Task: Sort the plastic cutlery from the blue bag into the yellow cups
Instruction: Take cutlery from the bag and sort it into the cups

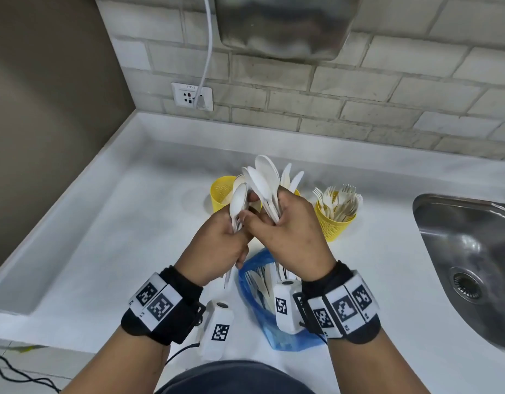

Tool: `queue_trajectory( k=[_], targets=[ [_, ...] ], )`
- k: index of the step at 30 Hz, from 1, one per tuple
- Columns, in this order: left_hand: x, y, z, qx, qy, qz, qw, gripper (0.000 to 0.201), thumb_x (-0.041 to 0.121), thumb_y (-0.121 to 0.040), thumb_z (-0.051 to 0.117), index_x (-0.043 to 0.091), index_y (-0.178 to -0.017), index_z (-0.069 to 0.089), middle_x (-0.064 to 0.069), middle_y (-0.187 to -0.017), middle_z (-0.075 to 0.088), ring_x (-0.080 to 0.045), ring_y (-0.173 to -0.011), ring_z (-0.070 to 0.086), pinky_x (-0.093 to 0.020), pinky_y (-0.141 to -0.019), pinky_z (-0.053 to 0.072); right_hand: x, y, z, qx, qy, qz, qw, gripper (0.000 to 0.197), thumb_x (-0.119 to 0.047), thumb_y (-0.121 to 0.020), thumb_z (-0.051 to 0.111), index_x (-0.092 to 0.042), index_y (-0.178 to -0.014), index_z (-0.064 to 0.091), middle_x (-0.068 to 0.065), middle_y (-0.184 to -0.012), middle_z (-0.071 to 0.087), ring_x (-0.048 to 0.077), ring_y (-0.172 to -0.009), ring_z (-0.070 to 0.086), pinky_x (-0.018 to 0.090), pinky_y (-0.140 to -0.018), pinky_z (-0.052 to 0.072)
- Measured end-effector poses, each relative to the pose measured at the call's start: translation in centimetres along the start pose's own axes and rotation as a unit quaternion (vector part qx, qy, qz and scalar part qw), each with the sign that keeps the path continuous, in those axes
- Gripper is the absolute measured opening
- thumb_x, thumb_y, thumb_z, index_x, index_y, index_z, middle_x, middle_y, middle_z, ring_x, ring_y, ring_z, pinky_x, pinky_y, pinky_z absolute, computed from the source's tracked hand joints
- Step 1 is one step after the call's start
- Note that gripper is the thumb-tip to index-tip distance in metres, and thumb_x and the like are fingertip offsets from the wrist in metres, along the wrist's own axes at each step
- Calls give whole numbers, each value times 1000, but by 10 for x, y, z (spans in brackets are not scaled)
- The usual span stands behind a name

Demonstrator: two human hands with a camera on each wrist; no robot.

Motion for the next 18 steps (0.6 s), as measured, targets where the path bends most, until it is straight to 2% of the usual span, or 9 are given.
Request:
queue_trajectory(
  k=[2,5,6,8,10,12,15,16,18],
  targets=[
    [0,-2,0,-13,12,8,1000,24,14,-93,46,29,-87,63,-3,-77,63,-22,-47,50,-29,-47,44,0,-4,1,8,17,-1,1000,18,-19,-83,76,-13,-79,59,-3,-53,47,7,-52,44,19,-54,39],
    [-2,-5,-5,-15,24,1,1000,30,3,-99,47,27,-90,63,-2,-82,64,-22,-49,51,-27,-44,43,1,-11,3,19,24,-2,1000,23,-17,-84,73,-16,-73,53,-2,-55,50,8,-53,46,21,-55,41],
    [-2,-8,-7,-12,26,-2,1000,31,2,-101,47,27,-92,63,-2,-82,65,-23,-49,51,-25,-43,43,2,-14,5,17,17,-2,1000,20,-17,-84,72,-15,-75,55,-1,-58,53,8,-54,49,25,-58,45],
    [-4,-10,-9,-10,26,-3,1000,24,6,-103,49,25,-96,63,-6,-83,64,-23,-48,53,-27,-43,43,4,-17,10,-2,-8,2,1000,11,-19,-86,70,-12,-84,61,6,-67,63,18,-64,62,37,-65,54],
    [-6,-14,-9,-14,25,-2,1000,17,10,-104,49,21,-101,61,-10,-85,64,-23,-47,54,-30,-46,46,8,-19,13,-20,-23,7,1000,11,-21,-88,69,-12,-89,63,10,-75,68,26,-73,67,45,-71,56],
    [-7,-16,-9,-24,17,2,1000,19,11,-104,49,25,-101,62,-2,-81,66,-22,-46,54,-31,-47,46,9,-22,15,-45,-22,9,999,11,-23,-90,71,-14,-92,65,7,-78,70,25,-77,69,46,-74,55],
    [-5,-17,-7,-41,-9,9,999,23,12,-104,51,31,-96,63,11,-67,62,-18,-43,53,-29,-48,46,9,-25,16,-92,-25,15,995,10,-25,-92,72,-16,-94,68,7,-85,73,24,-83,70,46,-80,55],
    [-6,-18,-6,-44,-15,10,999,23,13,-104,51,31,-95,64,10,-65,62,-17,-43,52,-28,-49,46,9,-26,15,-101,-30,17,994,9,-23,-93,73,-15,-93,69,7,-85,73,25,-83,70,46,-81,55],
    [-7,-20,-5,-49,-14,13,999,19,18,-103,52,28,-94,65,-2,-67,64,-17,-43,52,-29,-51,46,8,-25,13,-111,-45,18,993,10,-23,-92,75,-14,-90,69,12,-83,72,28,-81,70,47,-79,54]
  ],
)
Point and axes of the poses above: each hand's wrist, its own y-axis away from the middle knuckle, its own z-axis out of the palm, x = y × z, the point moved 10 cm from there along -y, towards the middle knuckle
